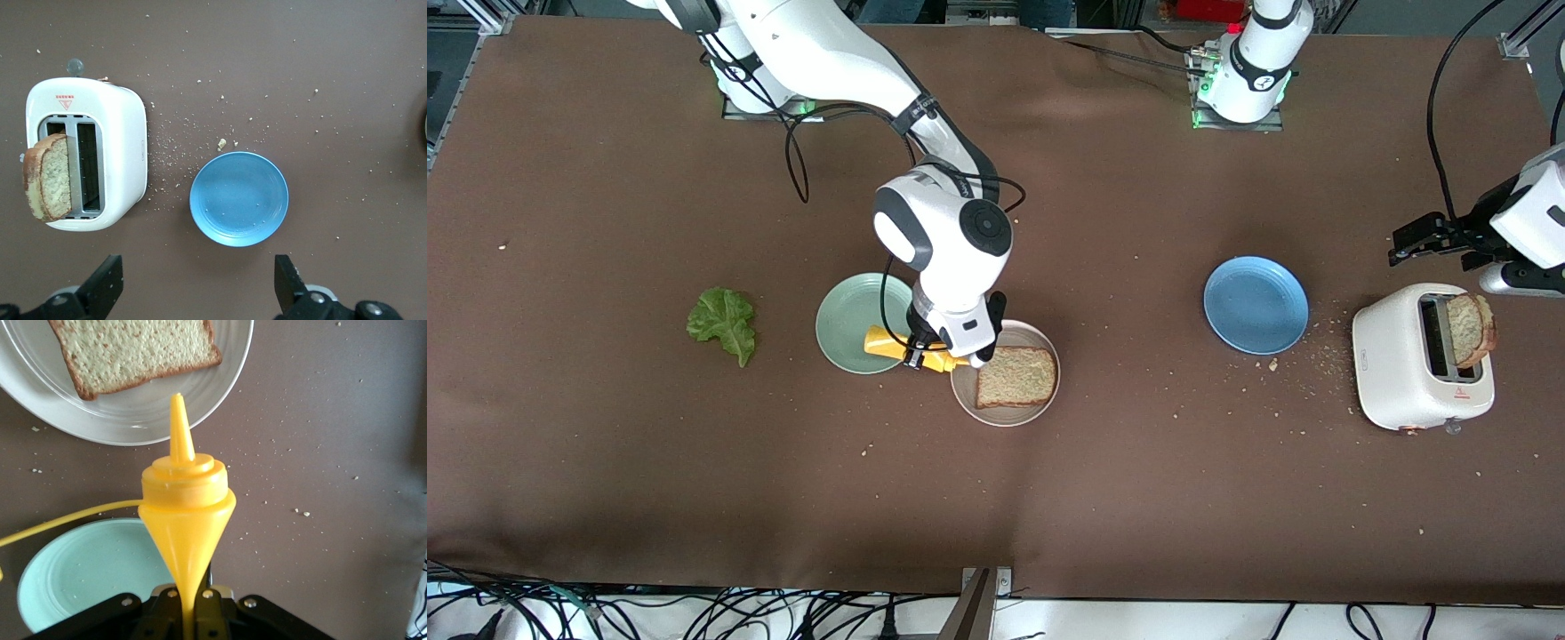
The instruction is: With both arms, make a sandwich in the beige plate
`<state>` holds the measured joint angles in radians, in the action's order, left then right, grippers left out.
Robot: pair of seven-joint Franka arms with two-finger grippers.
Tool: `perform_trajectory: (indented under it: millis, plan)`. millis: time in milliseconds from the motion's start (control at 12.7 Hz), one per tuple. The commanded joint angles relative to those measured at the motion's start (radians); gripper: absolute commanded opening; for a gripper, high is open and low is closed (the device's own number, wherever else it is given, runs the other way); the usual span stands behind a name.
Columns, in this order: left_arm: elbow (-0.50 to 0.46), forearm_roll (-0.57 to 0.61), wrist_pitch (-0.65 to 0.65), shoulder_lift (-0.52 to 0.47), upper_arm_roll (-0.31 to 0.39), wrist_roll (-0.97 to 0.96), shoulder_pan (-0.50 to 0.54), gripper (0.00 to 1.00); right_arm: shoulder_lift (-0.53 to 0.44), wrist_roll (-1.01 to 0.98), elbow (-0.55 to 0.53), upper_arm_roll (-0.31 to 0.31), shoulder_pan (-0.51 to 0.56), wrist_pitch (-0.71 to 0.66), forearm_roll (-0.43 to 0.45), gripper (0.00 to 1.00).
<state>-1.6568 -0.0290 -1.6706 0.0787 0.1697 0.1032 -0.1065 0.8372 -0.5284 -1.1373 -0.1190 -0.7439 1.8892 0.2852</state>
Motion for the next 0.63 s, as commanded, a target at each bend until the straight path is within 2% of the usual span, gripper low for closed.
perform_trajectory:
  millis: [0,315,551]
  plan:
    - [0.052,0.027,0.006,0.029,-0.001,0.007,-0.012,1.0,-0.05,-0.088,0.002,0.002,0.073,-0.002,-0.191,0.0]
    - [0.051,0.021,0.006,0.035,-0.001,0.009,-0.007,1.0,-0.107,-0.419,-0.01,0.004,0.248,-0.022,-0.596,0.0]
    - [0.052,0.023,0.006,0.035,-0.001,0.013,-0.004,1.0,-0.113,-0.692,-0.03,0.004,0.377,-0.117,-0.834,0.0]
